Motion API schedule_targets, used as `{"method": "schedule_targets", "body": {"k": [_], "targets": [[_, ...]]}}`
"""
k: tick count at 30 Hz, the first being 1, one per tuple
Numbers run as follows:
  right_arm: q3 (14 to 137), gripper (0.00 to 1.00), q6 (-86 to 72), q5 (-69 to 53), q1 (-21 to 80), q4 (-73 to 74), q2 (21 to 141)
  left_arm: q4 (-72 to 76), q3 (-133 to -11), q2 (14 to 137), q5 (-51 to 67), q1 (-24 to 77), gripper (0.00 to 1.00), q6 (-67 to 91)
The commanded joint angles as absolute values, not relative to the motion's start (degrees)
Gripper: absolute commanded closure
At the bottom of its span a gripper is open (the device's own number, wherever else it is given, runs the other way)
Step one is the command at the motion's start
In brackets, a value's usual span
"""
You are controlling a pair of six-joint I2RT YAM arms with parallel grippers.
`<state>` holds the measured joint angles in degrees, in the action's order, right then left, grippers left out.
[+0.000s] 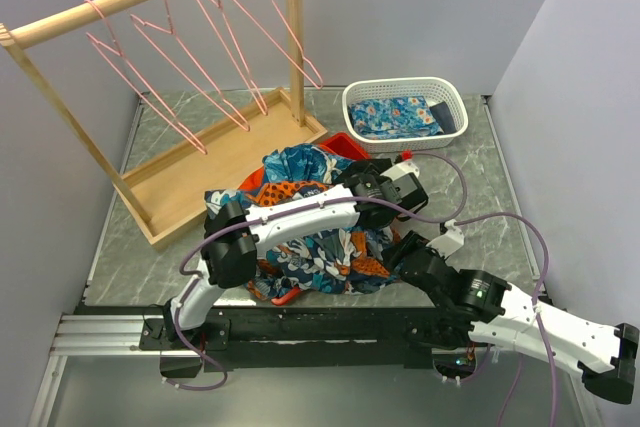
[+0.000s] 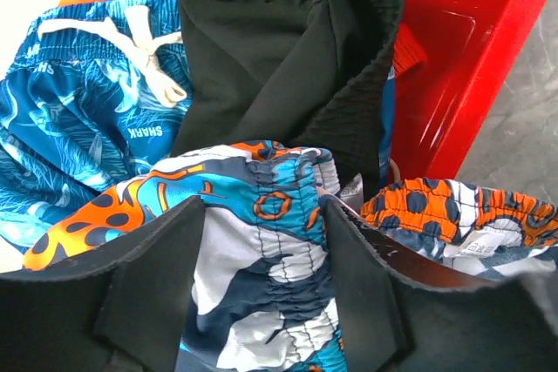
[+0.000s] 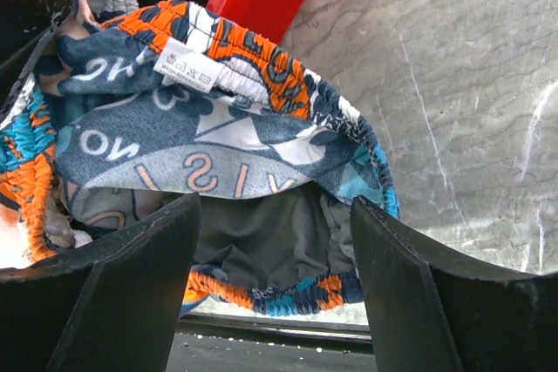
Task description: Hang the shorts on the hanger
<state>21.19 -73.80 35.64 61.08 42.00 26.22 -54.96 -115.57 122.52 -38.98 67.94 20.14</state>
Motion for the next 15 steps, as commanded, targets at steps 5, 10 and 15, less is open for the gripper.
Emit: {"method": "schedule_targets", "body": {"k": [5, 10, 15], "targets": [[22.85, 0.23, -73.30, 38.05, 60.56, 42.98, 24.26, -56.95, -117.51, 123.84, -41.57, 67.68, 0.55, 19.77], [23.38, 0.23, -72.43, 37.71, 60.56, 42.28, 25.66, -56.25, -115.76, 120.68, -46.04, 66.01, 0.84, 22.32], [25.13, 0.22, -71.98, 38.40, 60.47, 43.24, 26.46, -52.40, -108.49, 110.52, -47.73, 62.32, 0.99, 27.06]]}}
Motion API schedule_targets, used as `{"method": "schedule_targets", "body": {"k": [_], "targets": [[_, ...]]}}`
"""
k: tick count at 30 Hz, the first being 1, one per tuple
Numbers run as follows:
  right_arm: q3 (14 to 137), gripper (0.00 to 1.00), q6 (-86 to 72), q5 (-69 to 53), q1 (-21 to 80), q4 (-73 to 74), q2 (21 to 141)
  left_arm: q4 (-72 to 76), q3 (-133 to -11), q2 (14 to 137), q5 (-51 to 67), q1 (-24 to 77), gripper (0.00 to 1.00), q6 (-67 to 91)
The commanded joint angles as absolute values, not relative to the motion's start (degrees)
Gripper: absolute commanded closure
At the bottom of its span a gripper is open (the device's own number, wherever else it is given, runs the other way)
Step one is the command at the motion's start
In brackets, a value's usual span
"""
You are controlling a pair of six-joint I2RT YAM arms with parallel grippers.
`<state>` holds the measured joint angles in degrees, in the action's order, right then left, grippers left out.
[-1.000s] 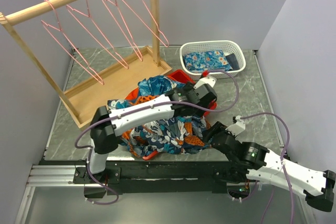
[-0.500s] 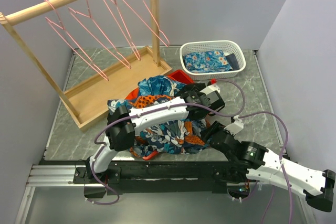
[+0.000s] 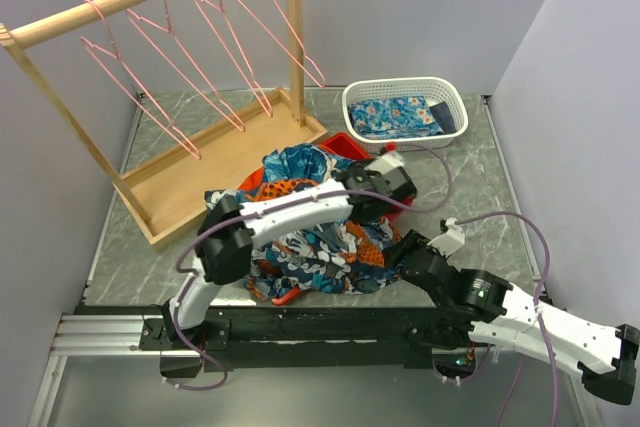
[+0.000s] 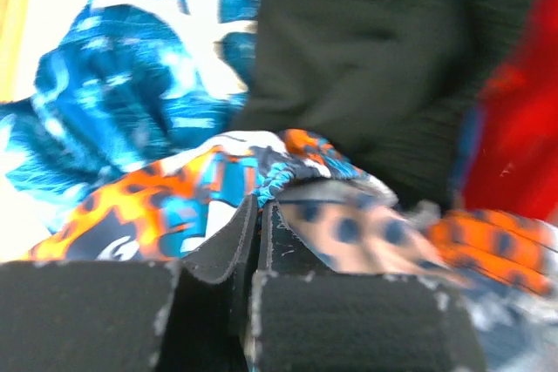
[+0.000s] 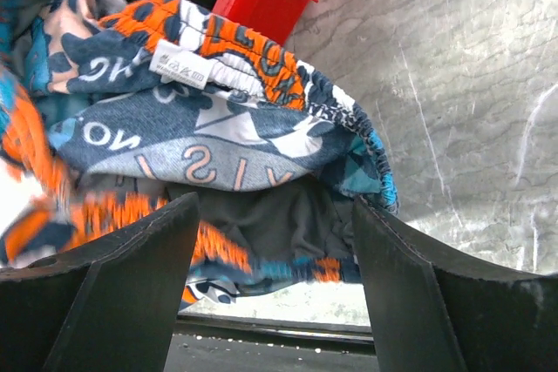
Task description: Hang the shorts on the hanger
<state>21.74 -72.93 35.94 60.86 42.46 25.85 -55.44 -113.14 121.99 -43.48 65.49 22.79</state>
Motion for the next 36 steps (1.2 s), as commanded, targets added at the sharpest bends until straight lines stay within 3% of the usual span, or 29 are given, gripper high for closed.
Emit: {"method": "schedule_targets", "body": {"k": [1, 10, 17, 24, 27, 30, 36], "targets": [[25.40, 0.22, -71.72, 38.50, 60.47, 43.24, 26.37, -50.73, -106.72, 108.56, -47.72, 62.14, 0.99, 27.59], [32.43, 0.21, -68.29, 40.07, 60.29, 44.91, 25.75, -42.81, -92.12, 93.70, -45.80, 59.77, 0.99, 34.09], [29.71, 0.18, -67.86, 40.26, 56.26, 42.48, 27.60, -39.99, -85.26, 87.46, -43.77, 59.33, 0.99, 36.47], [30.50, 0.22, -54.43, 25.25, 40.27, 29.72, 31.54, -40.17, -83.32, 85.43, -43.33, 59.41, 0.99, 37.35], [29.62, 0.29, -52.39, 15.58, 34.56, 25.15, 35.23, -39.82, -82.97, 85.08, -43.16, 59.33, 0.99, 37.62], [27.69, 0.37, -52.91, 10.99, 32.88, 23.03, 37.79, -39.55, -82.79, 84.99, -43.33, 59.33, 0.99, 37.88], [24.17, 0.38, -53.44, 6.77, 29.36, 18.64, 39.37, -38.67, -82.27, 84.46, -44.03, 59.33, 0.99, 38.14]]}}
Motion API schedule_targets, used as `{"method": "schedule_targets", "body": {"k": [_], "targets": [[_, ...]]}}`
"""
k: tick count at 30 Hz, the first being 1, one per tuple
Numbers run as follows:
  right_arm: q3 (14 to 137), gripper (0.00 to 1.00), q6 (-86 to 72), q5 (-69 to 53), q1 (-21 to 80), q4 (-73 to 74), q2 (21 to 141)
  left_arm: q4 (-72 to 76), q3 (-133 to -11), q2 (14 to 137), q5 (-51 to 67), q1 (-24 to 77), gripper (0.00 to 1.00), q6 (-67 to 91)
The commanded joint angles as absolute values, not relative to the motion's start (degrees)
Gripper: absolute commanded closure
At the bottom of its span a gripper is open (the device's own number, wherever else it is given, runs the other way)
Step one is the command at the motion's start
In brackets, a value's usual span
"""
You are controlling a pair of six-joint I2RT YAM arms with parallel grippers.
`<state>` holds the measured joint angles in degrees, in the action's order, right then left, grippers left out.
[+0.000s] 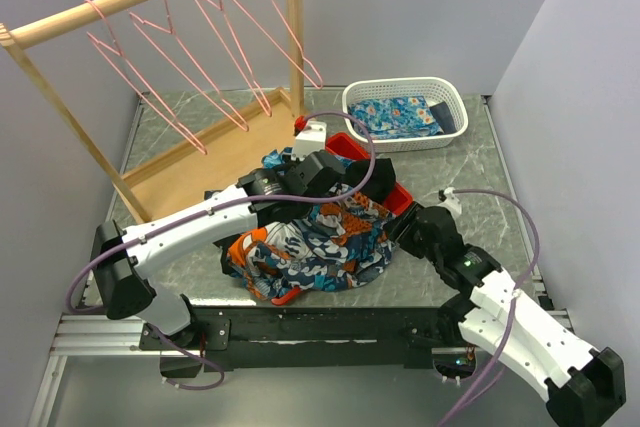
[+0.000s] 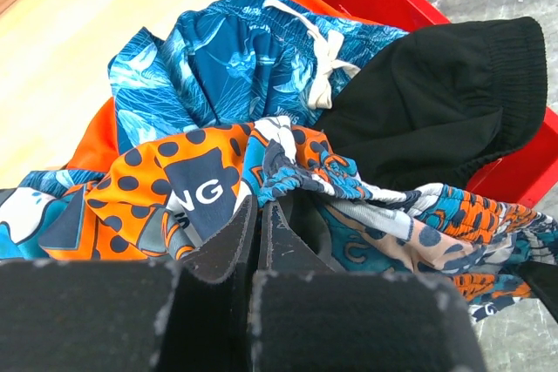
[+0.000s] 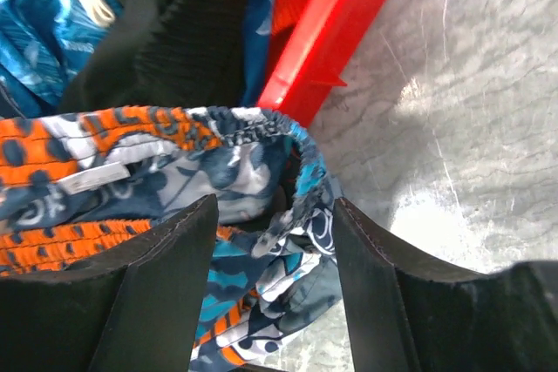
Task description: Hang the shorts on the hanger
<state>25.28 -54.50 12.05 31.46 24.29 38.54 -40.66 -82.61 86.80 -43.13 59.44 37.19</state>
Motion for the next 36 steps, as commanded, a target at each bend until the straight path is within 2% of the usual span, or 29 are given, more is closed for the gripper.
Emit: {"method": "schedule_targets", "body": {"k": [1, 4, 8, 11, 12, 13, 17, 20, 28, 29, 32, 36], "targets": [[24.26, 0.39, -53.18, 6.16, 29.09, 17.85, 39.98, -38.67, -82.27, 84.46, -44.29, 59.33, 0.99, 38.32], [24.70, 0.53, -52.82, 2.73, 29.00, 17.05, 42.62, -38.58, -82.79, 84.11, -45.52, 59.33, 0.99, 38.58], [24.26, 0.54, -53.00, 0.88, 29.09, 17.22, 42.37, -38.85, -83.85, 83.59, -47.37, 59.24, 0.99, 38.93], [24.87, 0.48, -52.03, 4.03, 29.00, 20.38, 41.75, -38.24, -83.76, 82.45, -47.99, 59.24, 0.99, 39.20], [24.96, 0.41, -51.94, 6.04, 28.92, 21.26, 41.57, -37.97, -83.67, 82.09, -48.16, 59.24, 0.99, 39.29], [24.87, 0.39, -51.94, 6.50, 28.65, 22.14, 41.40, -37.62, -83.15, 81.74, -47.99, 59.24, 0.99, 39.11], [23.20, 0.36, -52.73, 6.07, 27.60, 20.57, 40.34, -37.00, -82.44, 80.42, -47.90, 59.24, 0.99, 39.11], [23.64, 0.37, -53.26, 5.36, 27.33, 19.43, 41.13, -36.56, -81.83, 80.07, -47.55, 59.24, 0.99, 39.20], [27.41, 0.61, -52.56, 2.38, 27.33, 17.85, 44.12, -35.77, -81.82, 78.67, -48.34, 59.24, 0.99, 39.90], [28.38, 0.76, -51.95, 1.15, 27.33, 17.67, 44.56, -35.77, -82.00, 78.40, -48.51, 59.24, 0.99, 40.08], [36.01, 1.00, -49.14, 1.31, 27.33, 21.08, 46.23, -36.21, -83.32, 77.26, -48.69, 59.15, 0.99, 40.17], [49.10, 1.00, -46.85, 4.30, 27.33, 25.57, 46.14, -36.21, -87.35, 75.24, -47.55, 58.80, 0.99, 37.89]]}}
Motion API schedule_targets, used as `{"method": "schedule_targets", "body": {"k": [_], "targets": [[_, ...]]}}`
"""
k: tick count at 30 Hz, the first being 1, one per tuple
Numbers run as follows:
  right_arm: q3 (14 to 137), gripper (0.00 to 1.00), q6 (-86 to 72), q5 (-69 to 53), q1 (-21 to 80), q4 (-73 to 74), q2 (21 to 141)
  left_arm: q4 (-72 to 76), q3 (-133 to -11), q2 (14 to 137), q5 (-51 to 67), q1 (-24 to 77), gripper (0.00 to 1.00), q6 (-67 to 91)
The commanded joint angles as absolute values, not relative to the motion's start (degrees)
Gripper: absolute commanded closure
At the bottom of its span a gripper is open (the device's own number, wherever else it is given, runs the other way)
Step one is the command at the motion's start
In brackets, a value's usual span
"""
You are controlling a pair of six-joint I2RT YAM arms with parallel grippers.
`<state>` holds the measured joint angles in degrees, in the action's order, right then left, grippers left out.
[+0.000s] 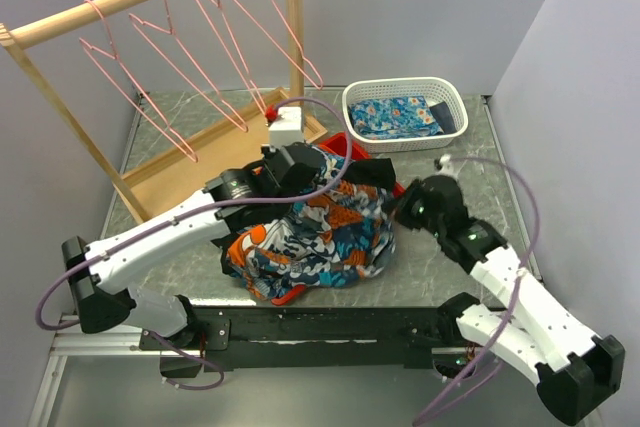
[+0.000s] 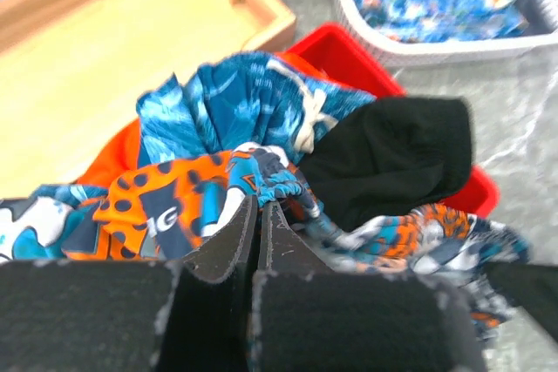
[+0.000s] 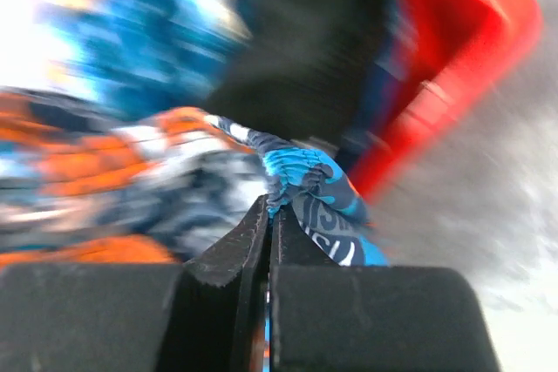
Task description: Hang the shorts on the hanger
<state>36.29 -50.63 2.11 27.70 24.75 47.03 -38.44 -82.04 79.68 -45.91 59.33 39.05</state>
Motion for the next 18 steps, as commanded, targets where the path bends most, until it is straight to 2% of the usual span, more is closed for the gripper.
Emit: {"method": "schedule_targets", "body": {"k": [1, 9, 15, 18], "targets": [[55.13, 1.00, -46.58, 4.74, 27.33, 26.88, 47.01, -35.86, -89.45, 74.54, -46.94, 58.71, 0.99, 37.18], [94.06, 1.00, -40.70, 10.45, 27.33, 35.32, 58.43, -31.04, -107.12, 74.88, -46.23, 58.45, 0.99, 27.26], [117.98, 1.00, -37.01, 12.92, 27.25, 39.80, 67.91, -18.66, -109.68, 72.69, -42.81, 58.45, 0.99, 21.27], [125.57, 1.00, -35.86, 13.36, 27.42, 42.70, 71.62, -18.37, -112.66, 73.38, -41.75, 58.45, 0.99, 20.39]]}}
